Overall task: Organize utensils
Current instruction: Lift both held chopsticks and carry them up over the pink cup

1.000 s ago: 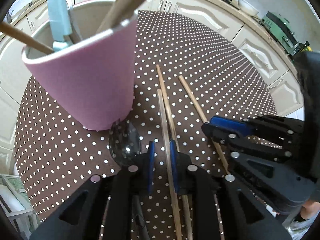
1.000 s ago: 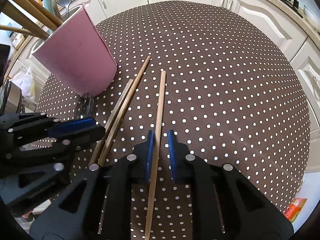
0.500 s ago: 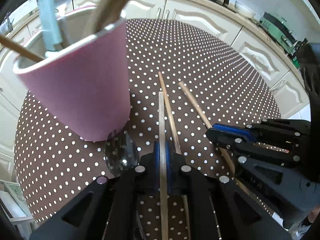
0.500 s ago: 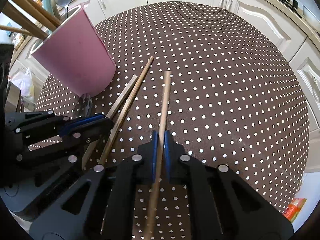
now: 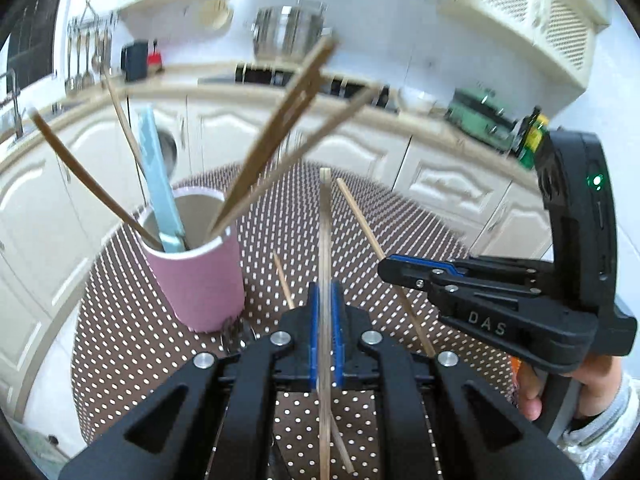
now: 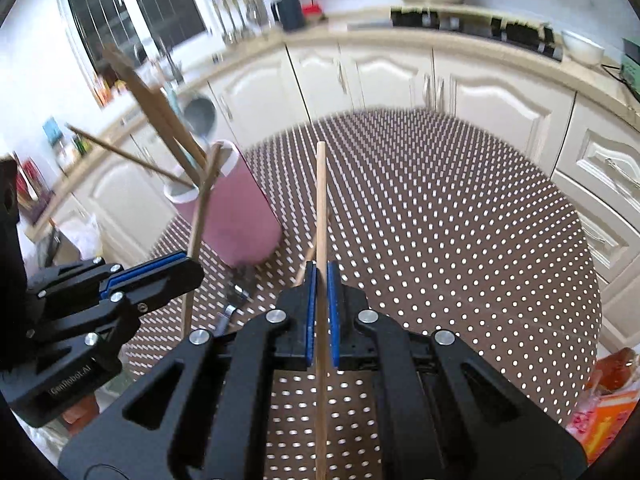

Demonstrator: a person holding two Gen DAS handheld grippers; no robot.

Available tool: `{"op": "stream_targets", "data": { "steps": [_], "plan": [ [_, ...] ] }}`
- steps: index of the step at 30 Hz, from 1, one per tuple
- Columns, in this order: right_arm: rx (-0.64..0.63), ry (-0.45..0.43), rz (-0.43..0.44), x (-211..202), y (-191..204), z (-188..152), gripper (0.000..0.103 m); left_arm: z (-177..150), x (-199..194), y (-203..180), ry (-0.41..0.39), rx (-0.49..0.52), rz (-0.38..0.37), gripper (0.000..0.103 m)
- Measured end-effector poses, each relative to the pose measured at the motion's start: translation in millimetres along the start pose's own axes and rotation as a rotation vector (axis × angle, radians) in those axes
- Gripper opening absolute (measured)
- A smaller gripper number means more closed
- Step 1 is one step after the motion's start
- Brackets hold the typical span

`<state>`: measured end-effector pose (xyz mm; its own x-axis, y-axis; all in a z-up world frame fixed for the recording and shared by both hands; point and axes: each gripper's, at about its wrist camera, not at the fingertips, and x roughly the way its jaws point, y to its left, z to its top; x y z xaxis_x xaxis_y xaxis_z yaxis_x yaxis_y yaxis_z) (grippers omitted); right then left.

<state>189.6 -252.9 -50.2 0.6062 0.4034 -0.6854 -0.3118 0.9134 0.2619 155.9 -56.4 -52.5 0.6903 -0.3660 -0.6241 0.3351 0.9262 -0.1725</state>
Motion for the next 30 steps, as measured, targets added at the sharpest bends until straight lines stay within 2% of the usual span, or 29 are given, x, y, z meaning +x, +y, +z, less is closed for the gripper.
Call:
{"op": "stream_targets", "data": {
  "steps": [5, 9, 13, 16, 20, 30],
  "plan": [
    [0.049, -0.157, 0.034, -40.0, -2.1, -7.9, 0.006, -1.2, -42.9, -3.3, -0.117, 0.025, -0.005, 0.006],
    [0.077, -0.308, 0.041, -72.0, -0.8, -14.7, 0.006, -2.5, -64.9, -0.8, -0.168, 0.005, -0.020, 0.006],
    [0.099, -0.458, 0.087, -95.7, 9.5, -16.6, 0.006, -3.3, -89.5, 4.7, -0.250, -0.019, -0.045, 0.006],
    [0.061, -0.572, 0.126, -111.4, 32.8, -16.1, 0.006, -3.3, -110.2, 5.8, -0.337, -0.010, -0.040, 0.006],
    [-0.012, -0.626, 0.165, -110.5, 64.8, -11.7, 0.006, 4.8, -129.0, 11.5, -0.455, -0.012, 0.004, 0.006],
    [-0.057, -0.655, 0.246, -60.7, 101.6, 11.3, 0.006, 24.0, -131.3, 53.9, -0.554, -0.167, 0.032, 0.006]
  ]
}}
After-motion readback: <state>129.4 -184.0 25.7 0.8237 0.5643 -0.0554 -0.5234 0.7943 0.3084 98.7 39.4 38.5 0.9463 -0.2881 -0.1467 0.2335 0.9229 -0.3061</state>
